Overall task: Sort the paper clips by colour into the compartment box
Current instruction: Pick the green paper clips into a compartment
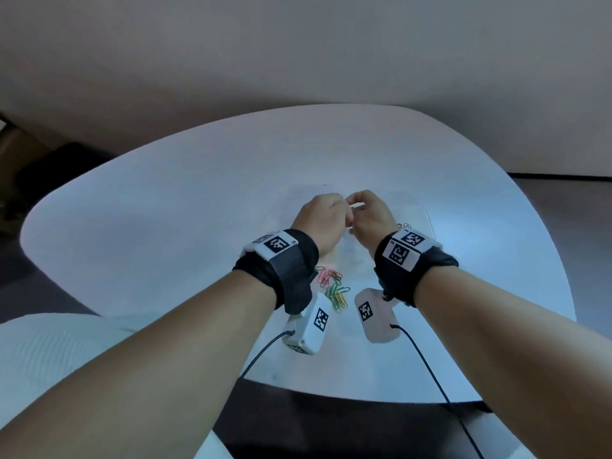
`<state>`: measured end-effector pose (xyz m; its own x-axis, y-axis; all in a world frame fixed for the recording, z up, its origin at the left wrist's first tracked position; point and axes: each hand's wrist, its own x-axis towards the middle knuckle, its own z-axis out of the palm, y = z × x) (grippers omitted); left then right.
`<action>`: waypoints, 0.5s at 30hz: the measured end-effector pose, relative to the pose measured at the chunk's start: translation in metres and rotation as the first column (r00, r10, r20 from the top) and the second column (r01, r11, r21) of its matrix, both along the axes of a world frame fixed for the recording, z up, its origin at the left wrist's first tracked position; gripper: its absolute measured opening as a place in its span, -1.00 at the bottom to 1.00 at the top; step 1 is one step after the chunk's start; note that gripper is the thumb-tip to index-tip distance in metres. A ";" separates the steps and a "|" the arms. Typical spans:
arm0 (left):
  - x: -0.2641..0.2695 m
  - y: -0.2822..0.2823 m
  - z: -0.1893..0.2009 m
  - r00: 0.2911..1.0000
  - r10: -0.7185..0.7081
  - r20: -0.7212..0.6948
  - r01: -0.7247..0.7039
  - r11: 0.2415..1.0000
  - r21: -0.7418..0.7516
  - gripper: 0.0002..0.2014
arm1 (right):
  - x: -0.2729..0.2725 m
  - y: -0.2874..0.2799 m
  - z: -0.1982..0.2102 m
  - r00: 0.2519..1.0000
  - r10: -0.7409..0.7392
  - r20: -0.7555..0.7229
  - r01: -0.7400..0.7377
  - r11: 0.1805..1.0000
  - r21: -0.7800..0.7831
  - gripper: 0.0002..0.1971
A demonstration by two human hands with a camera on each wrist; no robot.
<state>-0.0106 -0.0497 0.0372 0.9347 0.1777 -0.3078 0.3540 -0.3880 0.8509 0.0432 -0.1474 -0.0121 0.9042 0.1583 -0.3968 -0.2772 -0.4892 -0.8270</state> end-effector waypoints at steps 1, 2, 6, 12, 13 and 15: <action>0.003 -0.001 0.000 1.000 0.017 0.006 -0.017 1.000 -0.025 -0.69 | 0.000 0.000 -0.003 0.999 -0.017 -0.035 0.017 1.000 0.017 -0.77; 0.005 -0.002 0.000 1.000 0.030 0.004 -0.030 0.999 -0.045 -0.70 | 0.000 -0.001 -0.006 0.997 -0.035 -0.070 0.037 0.999 0.037 -0.84; 0.017 -0.013 -0.005 0.998 0.044 -0.037 -0.048 0.994 -0.095 -0.78 | -0.002 -0.013 -0.006 0.981 -0.160 -0.111 0.175 0.975 0.139 -0.67; 0.021 -0.029 -0.024 0.989 -0.030 -0.142 0.024 0.999 -0.042 -0.87 | -0.020 -0.051 0.007 0.939 -0.325 -0.115 0.345 0.887 0.306 -0.77; 0.019 -0.029 -0.024 0.986 -0.063 -0.155 0.061 0.998 -0.015 -0.86 | -0.024 -0.057 0.009 0.938 -0.328 -0.111 0.347 0.888 0.303 -0.76; 0.014 -0.027 -0.022 0.980 -0.106 -0.170 0.107 0.994 -0.005 -0.81 | -0.031 -0.068 0.012 0.944 -0.318 -0.085 0.329 0.902 0.279 -0.75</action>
<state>0.0038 -0.0765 0.0151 0.8827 0.0815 -0.4628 0.4494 -0.4345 0.7806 0.0118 -0.2159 -0.0001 0.9108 -0.0293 -0.4119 -0.4125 -0.1125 -0.9040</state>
